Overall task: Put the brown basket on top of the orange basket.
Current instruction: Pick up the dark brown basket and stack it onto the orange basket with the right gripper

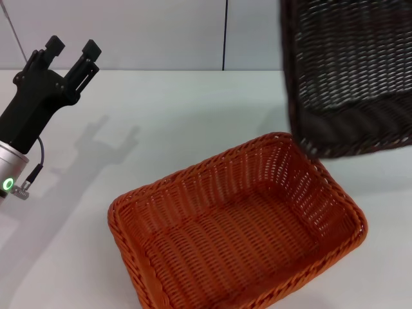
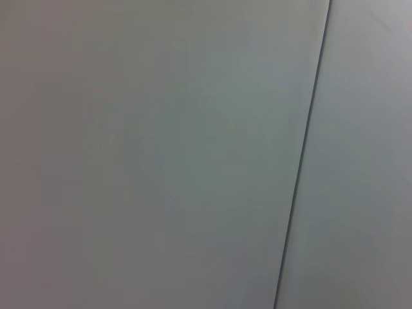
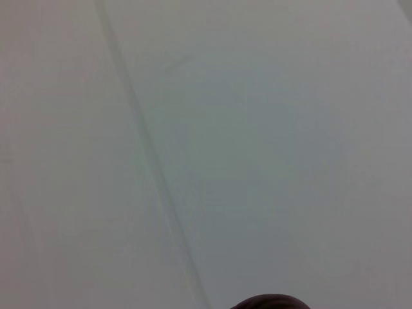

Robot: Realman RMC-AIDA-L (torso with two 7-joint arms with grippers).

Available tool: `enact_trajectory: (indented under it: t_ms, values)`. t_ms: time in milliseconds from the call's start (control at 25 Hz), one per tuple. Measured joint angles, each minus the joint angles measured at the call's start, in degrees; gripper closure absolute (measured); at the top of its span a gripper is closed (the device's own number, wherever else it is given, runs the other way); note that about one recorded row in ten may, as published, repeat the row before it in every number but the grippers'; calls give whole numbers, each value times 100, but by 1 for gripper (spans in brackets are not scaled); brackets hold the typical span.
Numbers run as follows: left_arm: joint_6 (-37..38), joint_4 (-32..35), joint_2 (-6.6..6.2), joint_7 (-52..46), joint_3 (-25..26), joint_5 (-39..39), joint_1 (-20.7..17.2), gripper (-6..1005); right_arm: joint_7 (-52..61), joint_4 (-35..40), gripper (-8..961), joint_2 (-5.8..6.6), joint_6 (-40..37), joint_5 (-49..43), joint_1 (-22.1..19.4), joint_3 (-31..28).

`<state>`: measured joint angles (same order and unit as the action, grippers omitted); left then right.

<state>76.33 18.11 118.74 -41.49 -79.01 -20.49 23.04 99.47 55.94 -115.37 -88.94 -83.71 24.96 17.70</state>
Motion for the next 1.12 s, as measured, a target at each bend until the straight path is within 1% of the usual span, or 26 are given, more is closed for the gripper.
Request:
enact_trajectory:
  t_ms: [80,240,280,360,520,680,920,1120]
  values:
    - [-5,-47,0,5,0,2,20,185,99,-51,758,-36,-87,104,21,249]
    - [-16,-93,0,42,-1,3,49,185,167,-178,758,-207,-105,238,78,716]
    - [-18,-93,0,58,-1,3,52,185,168,-258,758,-245,-106,243,113,837]
    - [-22,-94,0,128,-1,4,58,185,167,-518,758,-283,-102,250,208,1055]
    - [-29,-95,6,155,-5,3,62,185,88,-1109,758,-308,-87,256,414,1445]
    - [-44,-108,3,185,-1,1,85,185,-10,-1486,759,-341,-27,256,502,1810]
    - [-104,-112,0,215,0,0,102,185,-62,-1938,759,-358,49,256,470,2281]
    - [-153,-116,0,217,-1,1,130,185,-287,-2434,758,-369,148,186,440,2448]
